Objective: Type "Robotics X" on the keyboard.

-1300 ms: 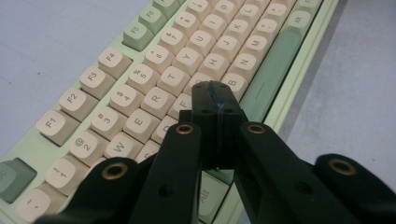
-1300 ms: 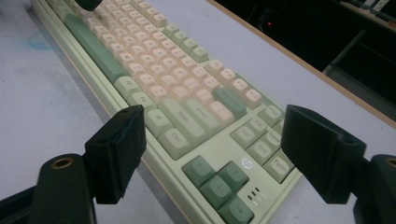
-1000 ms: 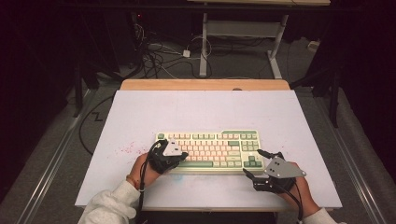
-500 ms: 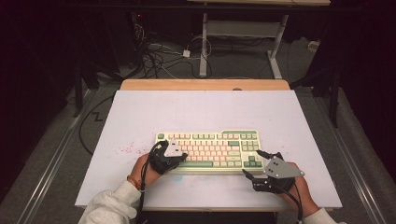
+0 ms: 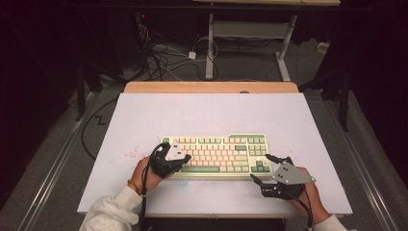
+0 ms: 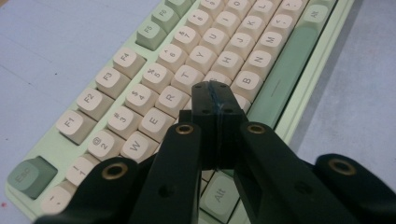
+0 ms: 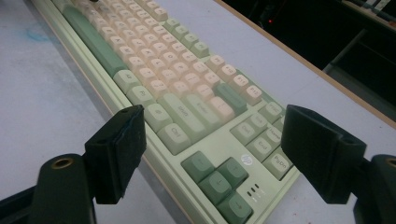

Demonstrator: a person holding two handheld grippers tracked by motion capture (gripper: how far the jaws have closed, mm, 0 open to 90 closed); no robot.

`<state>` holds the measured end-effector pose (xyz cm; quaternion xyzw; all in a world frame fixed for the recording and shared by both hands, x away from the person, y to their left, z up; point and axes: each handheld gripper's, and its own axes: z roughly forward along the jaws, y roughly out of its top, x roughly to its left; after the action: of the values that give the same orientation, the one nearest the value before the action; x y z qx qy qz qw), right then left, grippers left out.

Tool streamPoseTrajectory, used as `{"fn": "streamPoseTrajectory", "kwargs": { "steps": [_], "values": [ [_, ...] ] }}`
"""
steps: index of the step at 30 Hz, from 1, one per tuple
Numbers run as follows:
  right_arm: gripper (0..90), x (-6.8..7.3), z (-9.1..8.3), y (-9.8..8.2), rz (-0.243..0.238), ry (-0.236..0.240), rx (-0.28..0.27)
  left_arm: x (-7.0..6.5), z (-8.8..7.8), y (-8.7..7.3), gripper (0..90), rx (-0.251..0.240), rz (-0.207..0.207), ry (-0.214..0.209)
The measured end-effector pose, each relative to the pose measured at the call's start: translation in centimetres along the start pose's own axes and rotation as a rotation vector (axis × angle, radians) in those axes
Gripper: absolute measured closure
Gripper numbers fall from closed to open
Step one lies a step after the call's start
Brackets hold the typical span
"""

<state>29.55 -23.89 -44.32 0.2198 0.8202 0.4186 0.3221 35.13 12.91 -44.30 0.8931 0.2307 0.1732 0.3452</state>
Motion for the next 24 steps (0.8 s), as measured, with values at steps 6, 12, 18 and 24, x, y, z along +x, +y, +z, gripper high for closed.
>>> {"fn": "streamPoseTrajectory", "kwargs": {
  "steps": [6,12,18,24],
  "values": [
    [23.0,0.0,0.0,0.1,-0.002,0.000,-0.001,0.5,-0.5,-0.2,87.6,-0.006,-0.009,0.001],
    [23.0,0.0,-0.1,0.1,0.000,-0.001,-0.003,1.1,-1.2,-0.4,87.6,-0.019,-0.027,0.005],
    [23.0,0.1,0.0,0.1,-0.002,0.000,0.000,1.4,-1.2,-0.6,87.6,-0.013,-0.036,0.019],
    [23.0,0.1,0.1,0.0,-0.005,0.003,0.002,1.7,-1.0,-0.8,87.6,-0.003,-0.043,0.017]
  ]
}}
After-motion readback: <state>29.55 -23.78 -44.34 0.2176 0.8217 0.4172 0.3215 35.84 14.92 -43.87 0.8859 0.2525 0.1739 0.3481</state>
